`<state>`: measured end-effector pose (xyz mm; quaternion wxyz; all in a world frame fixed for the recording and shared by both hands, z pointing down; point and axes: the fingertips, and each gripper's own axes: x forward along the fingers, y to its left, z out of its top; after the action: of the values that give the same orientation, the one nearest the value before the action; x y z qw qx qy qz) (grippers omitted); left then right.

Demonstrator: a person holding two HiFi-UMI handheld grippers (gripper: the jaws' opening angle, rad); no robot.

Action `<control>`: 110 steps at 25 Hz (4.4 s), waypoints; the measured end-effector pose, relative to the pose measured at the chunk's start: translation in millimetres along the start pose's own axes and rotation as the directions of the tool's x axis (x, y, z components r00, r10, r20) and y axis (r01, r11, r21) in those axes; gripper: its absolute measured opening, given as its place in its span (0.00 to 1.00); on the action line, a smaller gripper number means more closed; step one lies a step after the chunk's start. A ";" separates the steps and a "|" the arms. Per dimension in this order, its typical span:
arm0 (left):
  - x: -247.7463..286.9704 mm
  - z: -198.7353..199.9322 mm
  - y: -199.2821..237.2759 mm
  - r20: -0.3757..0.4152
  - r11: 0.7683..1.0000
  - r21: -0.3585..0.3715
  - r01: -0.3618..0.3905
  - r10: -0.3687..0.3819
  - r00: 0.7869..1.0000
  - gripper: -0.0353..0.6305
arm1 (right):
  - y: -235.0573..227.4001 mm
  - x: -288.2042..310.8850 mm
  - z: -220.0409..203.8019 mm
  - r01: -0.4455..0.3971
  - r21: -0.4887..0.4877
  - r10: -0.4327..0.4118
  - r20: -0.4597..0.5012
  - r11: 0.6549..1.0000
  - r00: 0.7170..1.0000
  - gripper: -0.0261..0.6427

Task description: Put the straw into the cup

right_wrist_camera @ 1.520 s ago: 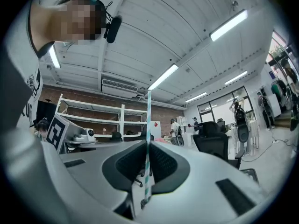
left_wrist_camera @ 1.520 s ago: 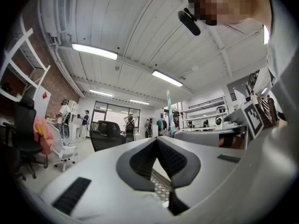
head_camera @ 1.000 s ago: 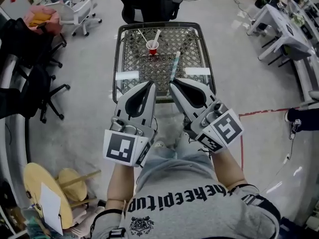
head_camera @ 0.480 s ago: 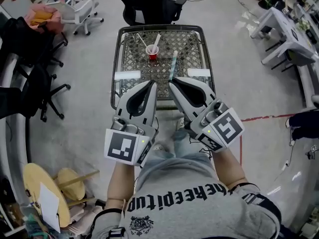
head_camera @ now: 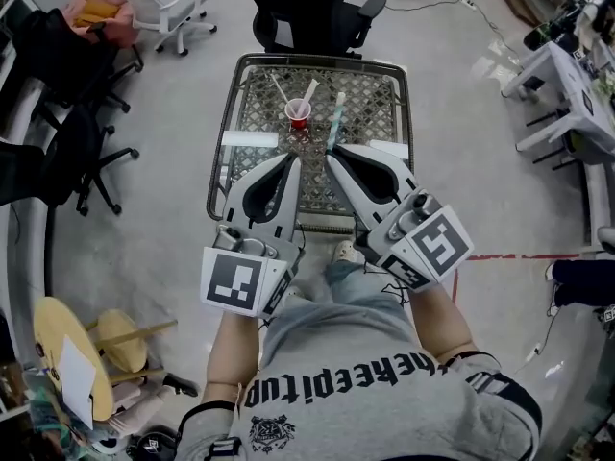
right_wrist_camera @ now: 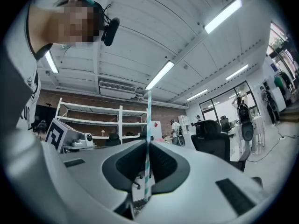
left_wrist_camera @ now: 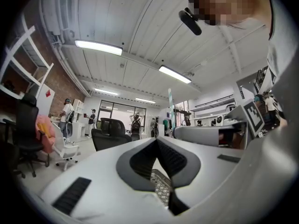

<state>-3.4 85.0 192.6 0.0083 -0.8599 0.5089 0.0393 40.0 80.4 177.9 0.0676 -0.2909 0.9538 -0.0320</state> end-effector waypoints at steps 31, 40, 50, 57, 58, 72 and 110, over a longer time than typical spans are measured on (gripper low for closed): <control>82.3 -11.8 -17.4 -0.007 0.978 0.038 -0.205 0.205 0.979 0.08 | -93.6 -0.9 2.2 -0.215 0.045 0.214 0.014 0.976 0.977 0.09; 80.3 -14.7 -4.9 -0.014 0.974 0.039 -0.224 0.225 0.974 0.08 | -91.8 12.6 -4.0 -0.231 0.048 0.231 0.008 0.972 0.973 0.10; 93.1 -15.4 24.9 -0.022 0.978 0.026 -0.209 0.209 0.978 0.08 | -105.6 43.3 -9.2 -0.195 0.058 0.196 -0.010 0.979 0.981 0.10; 100.0 -19.6 54.8 -0.038 0.981 0.015 -0.193 0.194 0.980 0.08 | -112.7 72.0 -15.5 -0.169 0.064 0.171 -0.024 0.984 0.985 0.10; 101.5 -20.3 59.2 -0.040 0.982 0.013 -0.189 0.189 0.981 0.08 | -113.9 76.6 -16.3 -0.164 0.065 0.166 -0.025 0.984 0.986 0.10; 120.8 -30.7 119.1 -0.072 0.994 -0.033 -0.102 0.100 0.992 0.08 | -130.0 131.9 -33.2 -0.055 0.076 0.060 -0.062 0.996 0.996 0.10; 171.8 -118.4 181.5 -0.254 0.976 -0.197 0.097 -0.146 0.956 0.08 | -195.4 195.2 -124.6 0.208 0.125 -0.178 -0.215 0.970 0.960 0.10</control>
<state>-73.1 -159.2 302.2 -0.1365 -0.8843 0.4455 -0.0311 -31.1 -188.0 299.2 -0.0119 -0.3722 0.9178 -0.1377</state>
